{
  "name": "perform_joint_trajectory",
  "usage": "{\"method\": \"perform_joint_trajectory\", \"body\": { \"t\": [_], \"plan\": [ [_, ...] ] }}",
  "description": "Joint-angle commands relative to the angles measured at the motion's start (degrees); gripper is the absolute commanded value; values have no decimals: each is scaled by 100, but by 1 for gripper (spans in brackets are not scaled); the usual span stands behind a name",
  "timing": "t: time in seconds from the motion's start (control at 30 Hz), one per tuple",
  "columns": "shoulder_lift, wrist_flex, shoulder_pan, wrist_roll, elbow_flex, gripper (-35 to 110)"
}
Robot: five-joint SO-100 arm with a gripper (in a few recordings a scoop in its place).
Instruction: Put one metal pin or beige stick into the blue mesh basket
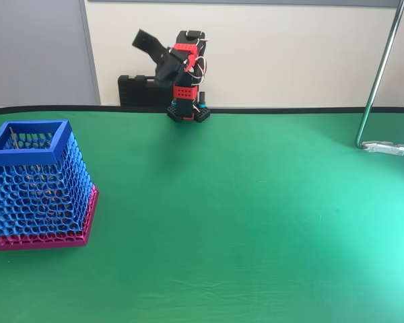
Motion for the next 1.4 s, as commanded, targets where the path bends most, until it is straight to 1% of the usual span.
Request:
{"method": "perform_joint_trajectory", "body": {
  "t": [0.0, 0.1, 0.37, 0.7, 1.07, 1.37],
  "plan": [
    [562, 316, -132, 334, 527, 0],
    [923, 1187, -167, 879, 554, 0],
    [1740, 3050, -475, 1564, 650, 0],
    [2707, 5080, -879, 2074, 650, 1],
    [2936, 6135, -932, 2391, 650, 1],
    [2936, 6205, -905, 2558, 650, 1]
  ]
}}
